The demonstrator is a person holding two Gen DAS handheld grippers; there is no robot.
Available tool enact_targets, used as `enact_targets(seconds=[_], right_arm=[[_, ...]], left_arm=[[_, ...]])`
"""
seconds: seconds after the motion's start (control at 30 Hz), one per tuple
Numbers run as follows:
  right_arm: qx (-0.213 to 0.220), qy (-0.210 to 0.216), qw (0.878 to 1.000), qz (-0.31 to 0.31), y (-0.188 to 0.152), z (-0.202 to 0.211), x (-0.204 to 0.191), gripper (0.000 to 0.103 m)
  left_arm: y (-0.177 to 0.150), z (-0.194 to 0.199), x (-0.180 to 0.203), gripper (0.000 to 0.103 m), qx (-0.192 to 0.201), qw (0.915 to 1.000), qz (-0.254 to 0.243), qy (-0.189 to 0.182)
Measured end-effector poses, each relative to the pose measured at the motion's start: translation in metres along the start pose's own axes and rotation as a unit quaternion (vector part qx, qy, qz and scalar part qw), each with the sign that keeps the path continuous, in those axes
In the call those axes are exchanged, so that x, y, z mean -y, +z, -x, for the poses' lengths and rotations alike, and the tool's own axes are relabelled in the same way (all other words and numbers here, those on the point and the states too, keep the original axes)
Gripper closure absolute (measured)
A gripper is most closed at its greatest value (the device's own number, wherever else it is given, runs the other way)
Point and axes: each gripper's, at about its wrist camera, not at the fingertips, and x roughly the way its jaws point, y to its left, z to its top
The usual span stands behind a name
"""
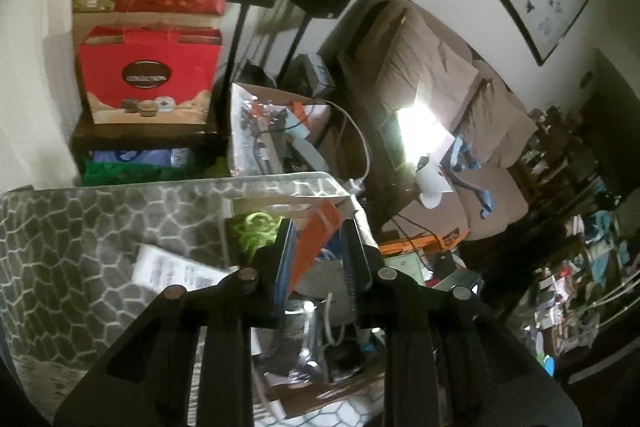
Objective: Organize objects
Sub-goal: 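Lift the tag card with the left gripper and carry it over the box, then lower the tag card into the box and open the left gripper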
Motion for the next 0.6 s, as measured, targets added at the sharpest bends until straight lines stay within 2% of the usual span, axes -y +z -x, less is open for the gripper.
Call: enact_targets(seconds=[0.17,0.23,0.3,0.37,0.53,0.6], right_arm=[[0.000,0.001,1.000,-0.001,0.000,0.000,0.001,0.092],[0.000,0.001,1.000,0.000,-0.001,0.000,0.001,0.092],[0.000,0.002,1.000,-0.001,-0.001,0.000,0.001,0.093],[0.000,0.002,1.000,-0.001,-0.001,-0.001,0.001,0.093],[0.000,0.003,1.000,-0.002,-0.002,-0.001,0.001,0.093],[0.000,0.003,1.000,-0.002,-0.002,-0.001,0.001,0.093]], left_arm=[[-0.009,-0.021,0.008,0.082,-0.026,0.9994,-0.016,0.015],[-0.016,-0.027,0.004,0.078,-0.035,0.9985,-0.023,0.034],[-0.023,-0.031,-0.001,0.057,-0.043,0.9976,-0.023,0.050],[-0.031,-0.035,-0.008,0.044,-0.049,0.9966,-0.022,0.063],[-0.054,-0.052,-0.021,0.039,-0.092,0.9925,-0.035,0.072],[-0.065,-0.056,-0.026,0.028,-0.109,0.9903,-0.040,0.077]])
